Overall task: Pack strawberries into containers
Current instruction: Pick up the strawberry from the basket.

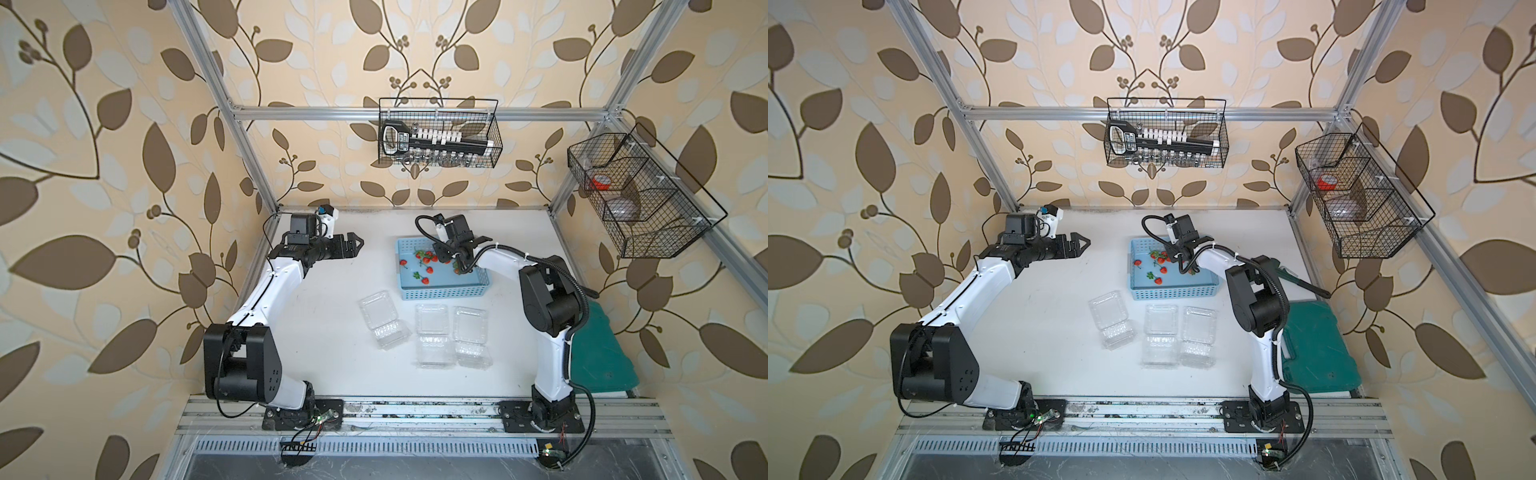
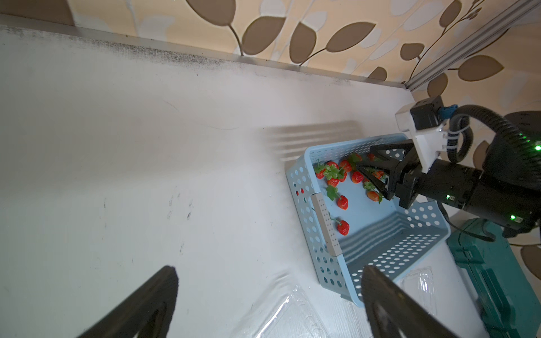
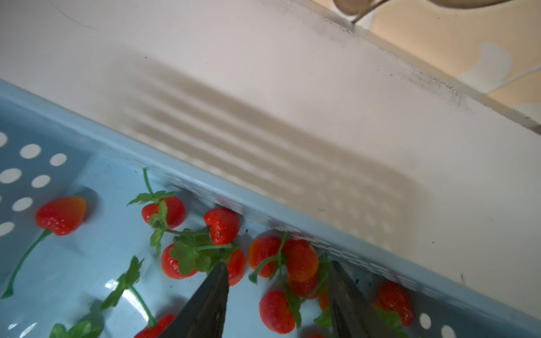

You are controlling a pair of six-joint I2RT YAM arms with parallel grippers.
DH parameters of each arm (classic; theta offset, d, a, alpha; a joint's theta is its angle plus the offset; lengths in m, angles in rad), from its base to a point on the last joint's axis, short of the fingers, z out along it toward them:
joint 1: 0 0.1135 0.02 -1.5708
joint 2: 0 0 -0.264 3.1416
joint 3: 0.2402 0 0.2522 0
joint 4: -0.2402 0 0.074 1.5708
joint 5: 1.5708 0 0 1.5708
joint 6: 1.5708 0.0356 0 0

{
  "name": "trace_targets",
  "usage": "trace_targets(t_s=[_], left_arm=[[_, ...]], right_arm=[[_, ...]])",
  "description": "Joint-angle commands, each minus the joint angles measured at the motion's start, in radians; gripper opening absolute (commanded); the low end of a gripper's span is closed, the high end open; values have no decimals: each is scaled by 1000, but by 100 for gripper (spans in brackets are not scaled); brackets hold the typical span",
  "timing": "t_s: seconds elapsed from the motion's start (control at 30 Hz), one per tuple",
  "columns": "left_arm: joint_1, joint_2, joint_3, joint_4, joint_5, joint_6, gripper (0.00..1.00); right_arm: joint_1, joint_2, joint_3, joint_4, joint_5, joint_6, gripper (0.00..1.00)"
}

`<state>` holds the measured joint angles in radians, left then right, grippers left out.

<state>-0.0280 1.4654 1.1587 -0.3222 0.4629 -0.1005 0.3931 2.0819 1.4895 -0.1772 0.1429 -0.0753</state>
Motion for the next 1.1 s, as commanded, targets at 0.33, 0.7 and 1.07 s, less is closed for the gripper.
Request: trace_targets(t_s=[0.33, 0.7, 1.07], left_arm=[[-29, 16, 47, -22, 3, 18, 99], [-32, 16, 50, -28, 10, 20, 99], [-55, 13, 56, -37, 9, 29, 99]], right_arm=[[14, 107, 145, -109, 38, 28, 28], [14, 54, 151, -163, 32, 59, 1], [17, -134, 50, -186, -33, 89, 0]])
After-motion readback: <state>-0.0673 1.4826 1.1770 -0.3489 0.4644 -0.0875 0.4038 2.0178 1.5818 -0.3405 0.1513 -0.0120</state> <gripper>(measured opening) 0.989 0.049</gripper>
